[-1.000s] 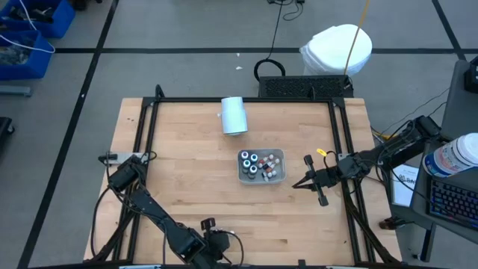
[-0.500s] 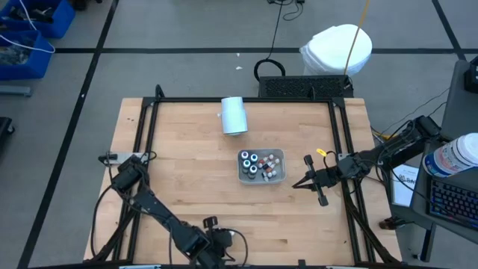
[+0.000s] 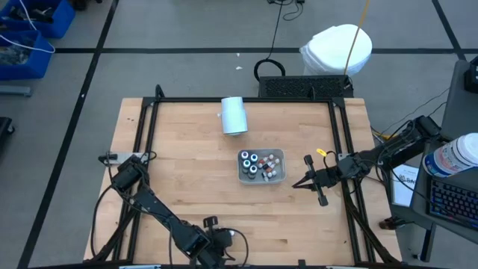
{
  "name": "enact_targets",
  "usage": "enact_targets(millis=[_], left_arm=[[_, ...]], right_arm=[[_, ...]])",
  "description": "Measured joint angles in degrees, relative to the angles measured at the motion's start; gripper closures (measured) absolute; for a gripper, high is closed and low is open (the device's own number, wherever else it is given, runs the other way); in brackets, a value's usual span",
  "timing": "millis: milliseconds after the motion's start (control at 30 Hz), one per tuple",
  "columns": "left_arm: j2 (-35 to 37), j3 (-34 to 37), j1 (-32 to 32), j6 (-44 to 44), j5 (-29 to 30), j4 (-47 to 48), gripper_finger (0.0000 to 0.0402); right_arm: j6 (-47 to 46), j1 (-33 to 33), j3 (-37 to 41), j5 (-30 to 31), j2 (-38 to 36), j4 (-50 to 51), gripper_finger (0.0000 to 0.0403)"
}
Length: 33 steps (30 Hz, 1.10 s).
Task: Pick & Place food coloring
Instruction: Put the red food coloring bottle into the gray bin
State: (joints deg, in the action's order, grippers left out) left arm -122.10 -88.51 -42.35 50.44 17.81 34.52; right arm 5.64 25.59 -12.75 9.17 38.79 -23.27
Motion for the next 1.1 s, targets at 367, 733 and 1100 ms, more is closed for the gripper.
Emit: enact_targets(millis=[367,733,1100], left_arm=[[2.24,0.0,0.61,-4.8,-6.53,2.55,0.0337],[10.43,-14.22,10.67,-19.01,-4.43,13.91,0.0335],[10.42,-26.48,30.12,-50.15,-5.33,14.19,0.0333]], right_arm=[[-0.02,0.01,0.0,0.0,0.01,0.0,0.0403],[-0.32,-0.01,0.0,0.0,0.02,3.14,0.0403],[-3.61,-0.01,0.0,-0.2,-0.13,4.03,0.0403]])
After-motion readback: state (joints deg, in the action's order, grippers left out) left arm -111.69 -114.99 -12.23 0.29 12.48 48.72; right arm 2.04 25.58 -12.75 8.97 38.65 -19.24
